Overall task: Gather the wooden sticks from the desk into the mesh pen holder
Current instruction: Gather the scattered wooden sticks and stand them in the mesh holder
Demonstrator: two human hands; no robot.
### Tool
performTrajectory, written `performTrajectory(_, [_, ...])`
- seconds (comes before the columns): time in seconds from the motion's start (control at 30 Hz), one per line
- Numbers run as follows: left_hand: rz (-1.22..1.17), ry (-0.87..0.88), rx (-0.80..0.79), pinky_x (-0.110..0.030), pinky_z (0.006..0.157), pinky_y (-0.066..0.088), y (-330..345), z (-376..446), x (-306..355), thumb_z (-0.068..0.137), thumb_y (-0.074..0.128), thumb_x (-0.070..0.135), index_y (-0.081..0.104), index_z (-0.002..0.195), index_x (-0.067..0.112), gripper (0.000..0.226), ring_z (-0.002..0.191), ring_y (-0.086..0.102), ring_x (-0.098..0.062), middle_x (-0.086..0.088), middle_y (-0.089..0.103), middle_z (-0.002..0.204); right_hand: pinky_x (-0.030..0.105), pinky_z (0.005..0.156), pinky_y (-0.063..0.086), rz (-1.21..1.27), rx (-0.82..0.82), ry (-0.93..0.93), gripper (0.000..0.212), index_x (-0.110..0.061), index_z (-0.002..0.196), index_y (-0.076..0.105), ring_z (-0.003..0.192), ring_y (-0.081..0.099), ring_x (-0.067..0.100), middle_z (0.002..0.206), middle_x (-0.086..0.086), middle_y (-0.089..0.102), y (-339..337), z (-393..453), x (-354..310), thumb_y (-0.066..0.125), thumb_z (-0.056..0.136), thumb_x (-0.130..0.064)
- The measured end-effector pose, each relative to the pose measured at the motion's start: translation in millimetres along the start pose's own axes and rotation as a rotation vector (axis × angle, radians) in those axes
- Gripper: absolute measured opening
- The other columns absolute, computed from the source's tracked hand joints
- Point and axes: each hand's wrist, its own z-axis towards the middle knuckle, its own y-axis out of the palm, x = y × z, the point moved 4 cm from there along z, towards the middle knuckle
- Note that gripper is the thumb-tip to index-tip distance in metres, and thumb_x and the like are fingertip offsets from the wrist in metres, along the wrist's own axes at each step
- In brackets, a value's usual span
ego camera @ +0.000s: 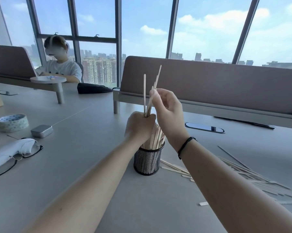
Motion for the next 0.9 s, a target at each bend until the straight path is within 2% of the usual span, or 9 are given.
performTrajectory(0.1, [0.17,0.03,-0.085,-0.021,0.04,0.037,3.8,-0.8,2.6,0.082,0.053,0.019,0.059,0.062,0.008,0.024,0.044,0.052,-0.014,0.002,0.057,0.046,0.037,0.1,0.052,0.045,-0.149,-0.004,0.081,-0.034,0.137,0.046,0.106,0.067,0.008,0.105,-0.008,0.07,8.3,-0.2,-10.6,0.069,0.066,-0.064])
performTrajectory(0.2, [0.167,-0.004,-0.125,-0.024,0.047,0.038,3.8,-4.9,5.5,0.081,0.048,0.011,0.059,0.055,0.005,0.029,0.039,0.047,-0.017,0.002,0.053,0.038,0.045,0.101,0.052,0.207,-0.063,0.021,0.097,-0.028,0.151,0.031,0.102,0.07,0.014,0.1,-0.011,0.069,2.5,4.4,-21.8,0.056,0.067,-0.07])
performTrajectory(0.33, [0.199,0.0,-0.16,-0.024,0.05,0.035,2.5,-10.0,8.4,0.079,0.047,0.005,0.061,0.055,0.0,0.028,0.037,0.044,-0.017,0.004,0.046,0.03,0.048,0.097,0.054,0.12,-0.004,-0.055,0.086,-0.035,0.144,0.035,0.102,0.07,0.027,0.113,0.008,0.066,3.1,11.0,-29.3,0.067,0.071,-0.066])
performTrajectory(0.5, [0.308,0.111,-0.178,-0.025,0.047,0.036,5.2,-11.3,3.6,0.082,0.059,0.019,0.062,0.05,0.001,0.036,0.037,0.043,-0.015,0.003,0.045,0.035,0.05,0.07,0.06,-0.079,0.041,-0.08,0.011,-0.014,0.093,0.062,0.059,0.071,0.026,0.065,0.012,0.07,2.2,28.5,-23.5,0.069,0.09,-0.023])
performTrajectory(0.63, [0.339,0.268,-0.129,-0.029,0.048,0.027,2.2,-11.5,-4.7,0.087,0.067,0.029,0.04,0.045,0.013,0.053,0.042,0.037,-0.011,0.007,0.04,0.036,0.035,0.068,0.059,-0.361,-0.124,0.02,0.021,-0.015,0.075,0.062,0.062,0.07,0.013,0.064,0.0,0.072,5.4,23.1,0.6,0.068,0.09,-0.028])
performTrajectory(0.7, [0.308,0.366,-0.088,-0.018,0.05,0.032,0.3,-13.8,-7.6,0.084,0.073,0.03,0.048,0.055,0.024,0.039,0.053,0.049,-0.006,0.014,0.052,0.047,0.026,0.066,0.054,-0.503,-0.174,0.01,0.022,-0.018,0.075,0.064,0.068,0.068,0.008,0.069,-0.003,0.073,4.7,16.3,11.0,0.066,0.091,-0.032])
performTrajectory(0.77, [0.285,0.393,-0.041,-0.013,0.064,0.04,-0.6,-15.6,-12.9,0.076,0.075,0.04,0.061,0.082,0.029,0.018,0.075,0.057,-0.007,0.014,0.06,0.075,0.019,0.062,0.049,-0.551,-0.205,0.009,0.021,-0.018,0.078,0.068,0.064,0.064,0.0,0.069,-0.003,0.073,1.4,11.7,15.4,0.062,0.094,-0.032])
performTrajectory(0.83, [0.24,0.353,-0.039,-0.028,0.082,0.053,0.8,-14.1,-21.2,0.068,0.072,0.056,0.06,0.107,0.037,0.045,0.097,0.061,-0.021,0.005,0.059,0.101,0.022,0.065,0.05,-0.541,-0.213,0.015,0.022,-0.019,0.087,0.073,0.07,0.066,0.004,0.078,-0.003,0.076,-3.4,9.0,16.8,0.058,0.096,-0.032])
performTrajectory(0.9, [0.253,0.317,-0.074,-0.042,0.095,0.053,2.3,-17.1,-22.4,0.066,0.068,0.062,0.055,0.121,0.038,0.062,0.115,0.058,-0.024,0.003,0.056,0.118,0.022,0.07,0.05,-0.508,-0.247,0.054,0.024,-0.021,0.099,0.075,0.081,0.067,0.01,0.091,-0.005,0.076,-7.0,6.6,21.5,0.054,0.099,-0.033])
